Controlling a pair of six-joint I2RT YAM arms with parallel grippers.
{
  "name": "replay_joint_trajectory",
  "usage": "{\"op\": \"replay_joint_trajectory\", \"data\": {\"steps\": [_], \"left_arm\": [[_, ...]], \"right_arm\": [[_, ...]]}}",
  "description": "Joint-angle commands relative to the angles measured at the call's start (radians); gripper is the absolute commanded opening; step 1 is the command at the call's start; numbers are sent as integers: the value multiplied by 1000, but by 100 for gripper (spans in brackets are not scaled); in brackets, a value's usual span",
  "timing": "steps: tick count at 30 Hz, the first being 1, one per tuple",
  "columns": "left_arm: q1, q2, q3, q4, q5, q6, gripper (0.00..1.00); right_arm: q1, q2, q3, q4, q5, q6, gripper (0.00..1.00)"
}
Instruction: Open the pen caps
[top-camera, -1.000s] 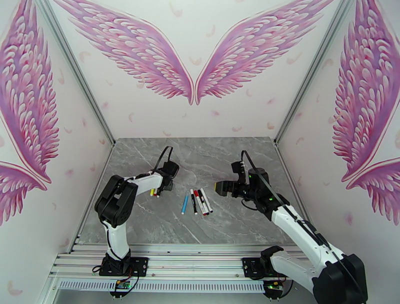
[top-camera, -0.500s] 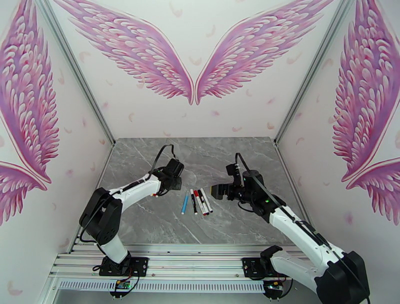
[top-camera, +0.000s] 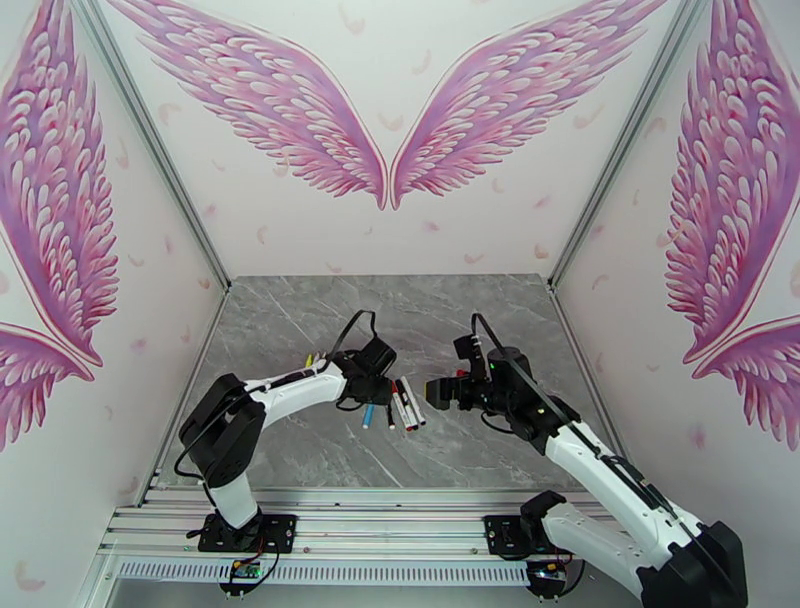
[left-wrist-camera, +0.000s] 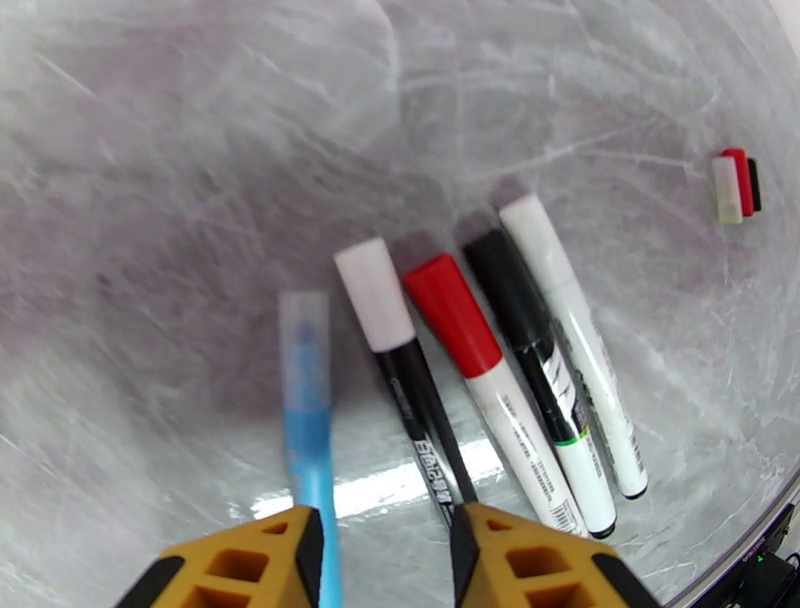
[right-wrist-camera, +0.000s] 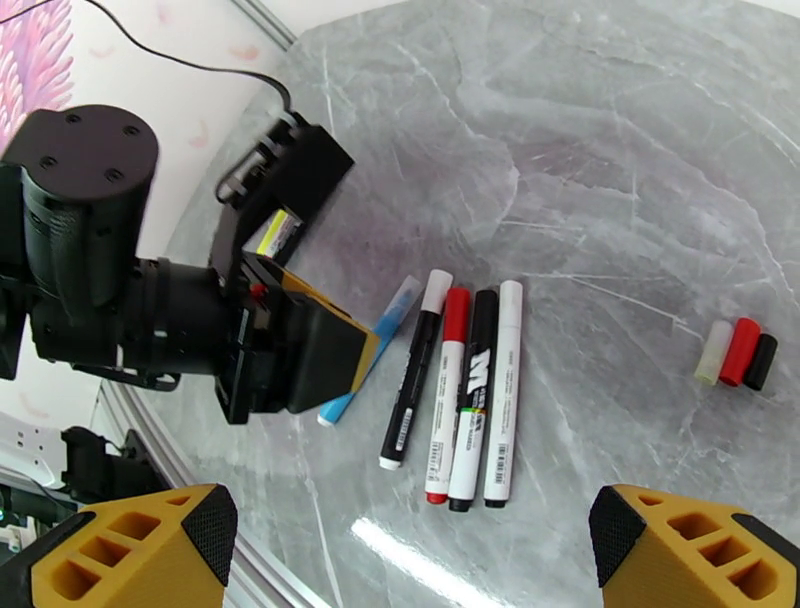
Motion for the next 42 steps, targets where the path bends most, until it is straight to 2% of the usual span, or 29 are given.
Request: {"op": "replay_joint_trajectory", "data": {"steps": [1,9,19,42], "left_arm": [[-26,40,57,-22,10,-55,44],[-60,119,117,-43,-34,-71,43],[-70,142,135,-74,-86,-99,40],[-70,199,149,-70,-107,-135,30]], "right_arm": [[7,-34,-24,-36,34,2,99],[8,-64,-39,-53,43,12,99],[8,-78,-50,-51,49,19,99],[8,-88,-71,-38,54,38,99]]}}
